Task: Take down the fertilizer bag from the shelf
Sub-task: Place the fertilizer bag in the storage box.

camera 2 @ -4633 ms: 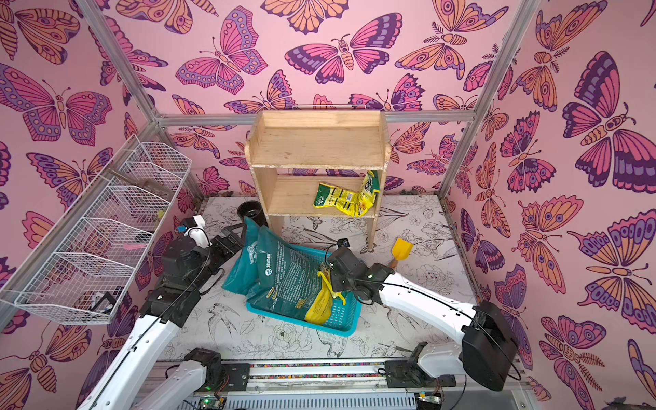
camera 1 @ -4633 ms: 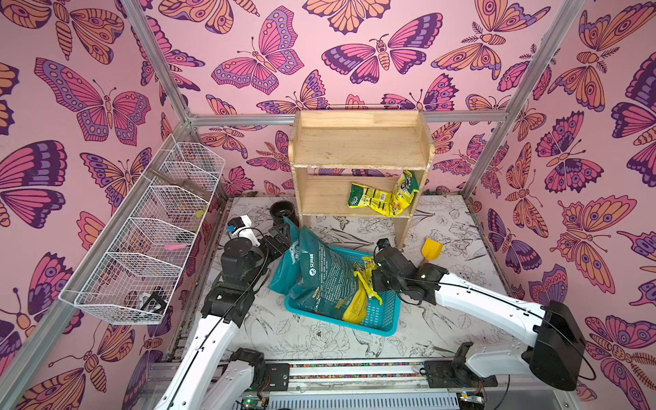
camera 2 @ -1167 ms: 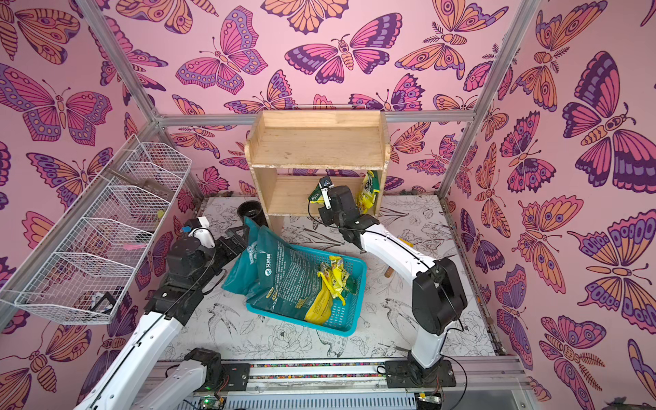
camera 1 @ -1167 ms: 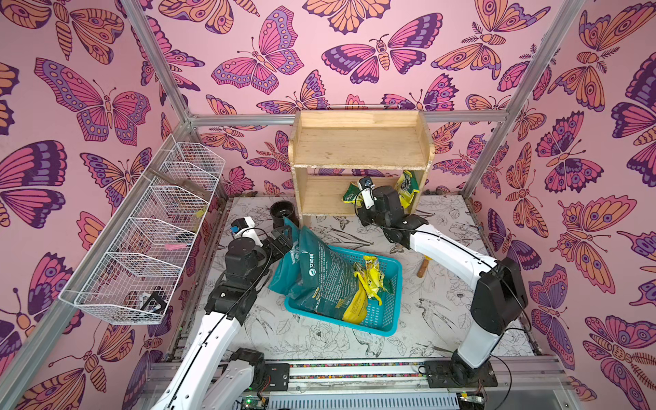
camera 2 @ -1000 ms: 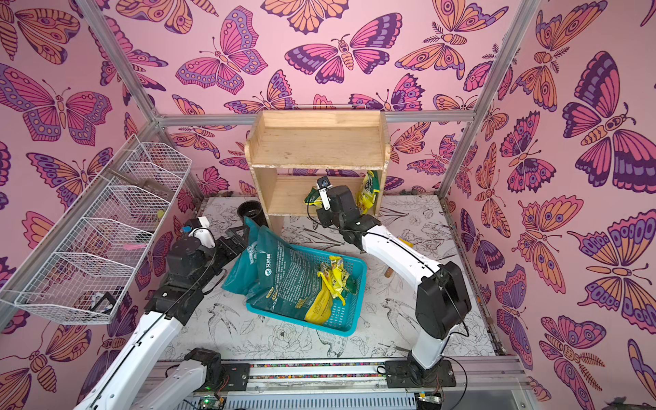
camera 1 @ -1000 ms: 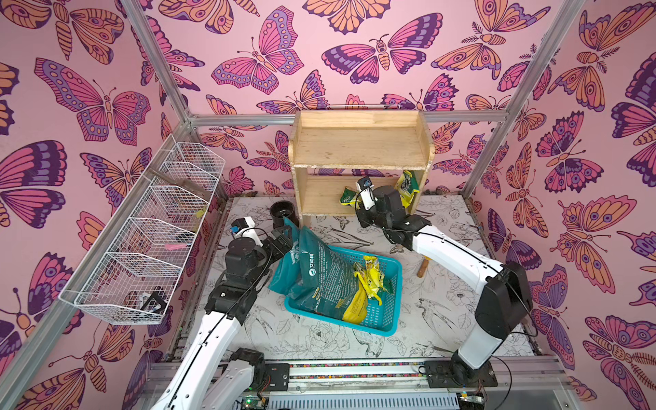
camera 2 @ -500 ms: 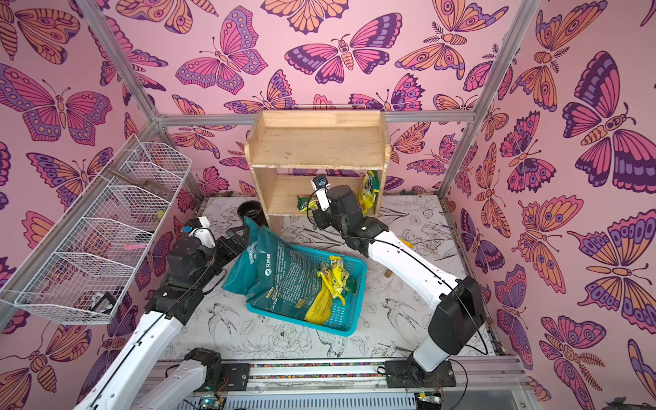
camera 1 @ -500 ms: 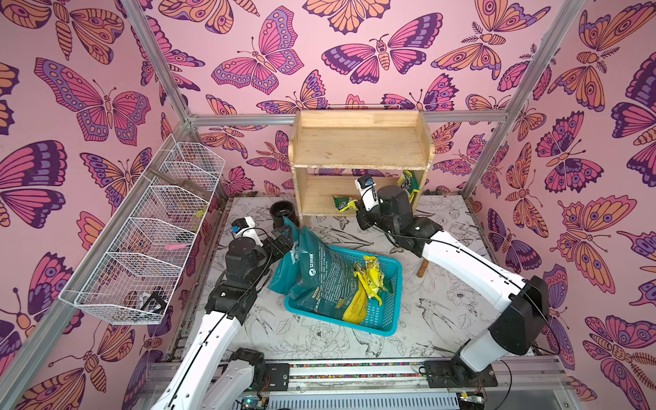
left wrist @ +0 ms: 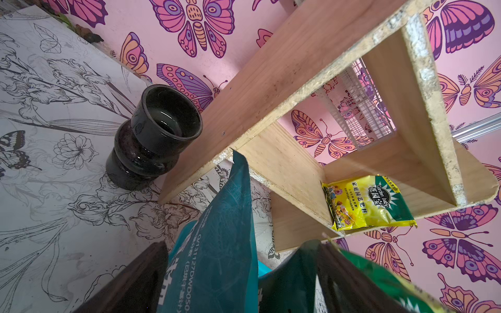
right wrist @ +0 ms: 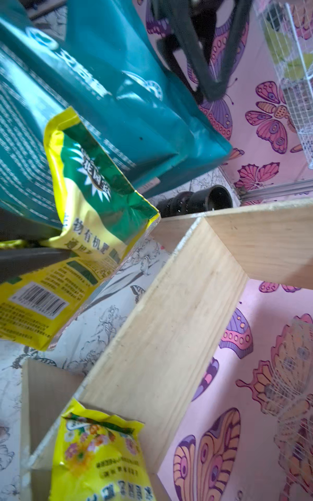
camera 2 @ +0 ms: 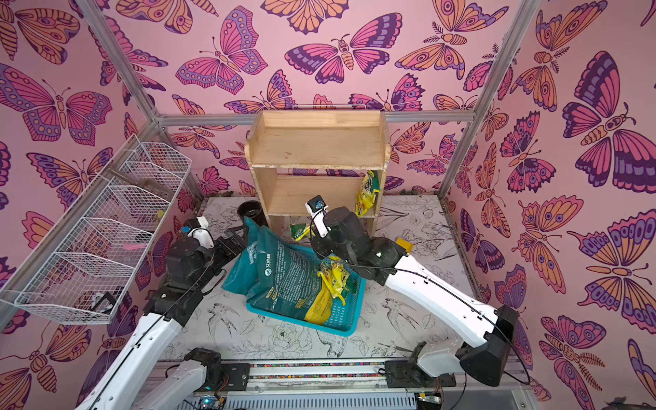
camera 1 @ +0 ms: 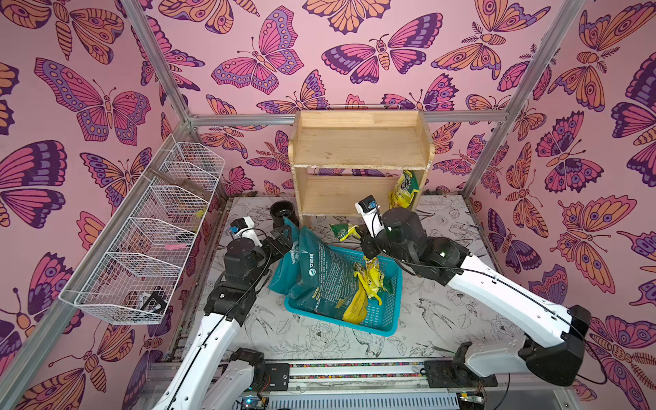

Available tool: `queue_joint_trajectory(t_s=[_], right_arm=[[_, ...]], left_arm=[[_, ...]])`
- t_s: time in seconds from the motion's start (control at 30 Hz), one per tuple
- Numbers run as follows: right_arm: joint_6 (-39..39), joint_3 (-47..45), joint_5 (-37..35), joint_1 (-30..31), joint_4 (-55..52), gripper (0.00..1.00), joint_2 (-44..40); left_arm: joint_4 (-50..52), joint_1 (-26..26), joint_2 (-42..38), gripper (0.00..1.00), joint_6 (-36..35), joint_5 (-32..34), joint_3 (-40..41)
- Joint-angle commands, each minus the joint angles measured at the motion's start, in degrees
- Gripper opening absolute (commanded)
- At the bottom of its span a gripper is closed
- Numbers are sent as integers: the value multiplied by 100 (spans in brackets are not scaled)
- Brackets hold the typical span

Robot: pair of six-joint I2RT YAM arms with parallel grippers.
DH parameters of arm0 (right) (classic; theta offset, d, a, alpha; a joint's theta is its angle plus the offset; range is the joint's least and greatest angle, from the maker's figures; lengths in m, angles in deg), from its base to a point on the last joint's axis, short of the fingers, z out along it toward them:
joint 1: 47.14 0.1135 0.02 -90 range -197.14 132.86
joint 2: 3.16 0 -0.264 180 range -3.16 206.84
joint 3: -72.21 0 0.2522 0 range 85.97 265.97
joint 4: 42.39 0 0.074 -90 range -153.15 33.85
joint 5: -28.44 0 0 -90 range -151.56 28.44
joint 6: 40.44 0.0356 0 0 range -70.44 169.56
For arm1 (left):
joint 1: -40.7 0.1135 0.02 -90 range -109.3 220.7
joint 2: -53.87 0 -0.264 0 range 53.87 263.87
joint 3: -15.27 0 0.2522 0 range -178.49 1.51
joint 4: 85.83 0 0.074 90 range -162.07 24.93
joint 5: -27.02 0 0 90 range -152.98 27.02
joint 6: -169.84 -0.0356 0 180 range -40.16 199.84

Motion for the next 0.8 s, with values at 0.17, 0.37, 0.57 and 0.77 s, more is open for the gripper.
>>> queue_joint_trajectory(t_s=[0.17, 0.37, 0.57, 0.77], right_arm=[[1374, -1016, 277, 301, -1021, 0, -582], [2074, -1150, 761, 310, -1556, 0, -1152], [2952, -1485, 1805, 317, -1704, 0, -1350], [3026, -1646, 1920, 314, -1833, 0, -1396]], left_arm=[[-129, -12, -66, 92, -28, -46, -98], [-112, -12, -99, 92, 17, -47, -150], [-120, -23, -48, 91, 51, -30, -213], [-113, -64, -139, 91, 78, -16, -186]])
